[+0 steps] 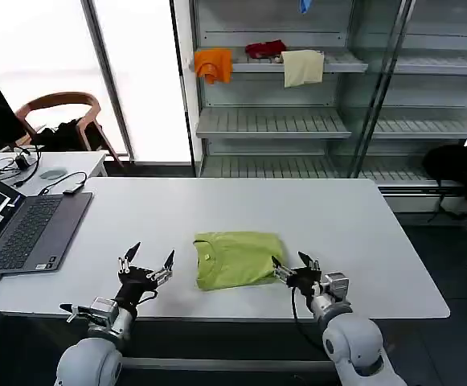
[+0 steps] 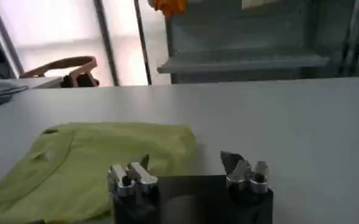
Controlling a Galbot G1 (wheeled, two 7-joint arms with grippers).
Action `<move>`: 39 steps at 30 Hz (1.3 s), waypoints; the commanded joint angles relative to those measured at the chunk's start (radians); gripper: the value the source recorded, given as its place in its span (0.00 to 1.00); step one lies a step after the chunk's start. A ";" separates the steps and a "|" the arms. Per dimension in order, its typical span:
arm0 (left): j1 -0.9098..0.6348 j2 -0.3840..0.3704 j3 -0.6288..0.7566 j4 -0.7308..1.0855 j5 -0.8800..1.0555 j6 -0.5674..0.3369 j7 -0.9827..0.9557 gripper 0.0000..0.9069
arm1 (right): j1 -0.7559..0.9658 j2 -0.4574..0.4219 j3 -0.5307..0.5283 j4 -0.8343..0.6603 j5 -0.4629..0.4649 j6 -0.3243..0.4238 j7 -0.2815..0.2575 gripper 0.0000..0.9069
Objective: Fold and organize the clothes.
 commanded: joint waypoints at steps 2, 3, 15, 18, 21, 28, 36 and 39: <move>0.002 0.003 -0.006 0.009 -0.002 -0.006 0.000 1.00 | -0.055 0.004 -0.022 0.013 -0.280 0.010 -0.083 1.00; 0.001 0.003 -0.006 0.011 -0.002 -0.008 0.000 1.00 | -0.064 0.002 -0.018 0.023 -0.278 0.013 -0.081 1.00; -0.013 0.002 -0.004 0.022 -0.005 -0.011 0.000 1.00 | -0.084 0.010 0.033 0.067 -0.256 0.046 -0.040 1.00; -0.009 0.007 -0.015 0.014 -0.042 -0.008 -0.002 1.00 | -0.084 -0.015 0.089 0.102 -0.254 0.106 0.004 1.00; -0.003 0.012 -0.029 0.015 -0.108 -0.003 -0.005 1.00 | -0.095 -0.056 0.194 0.102 -0.271 0.171 0.013 1.00; -0.008 0.027 -0.075 0.049 -0.233 0.014 -0.024 1.00 | -0.124 -0.172 0.368 0.012 -0.236 0.218 0.042 1.00; -0.034 0.018 -0.085 0.092 -0.295 -0.014 -0.040 1.00 | -0.142 -0.167 0.366 0.005 -0.249 0.246 0.025 1.00; -0.033 0.007 -0.077 0.086 -0.294 -0.013 -0.040 1.00 | -0.133 -0.145 0.356 0.024 -0.251 0.222 0.014 1.00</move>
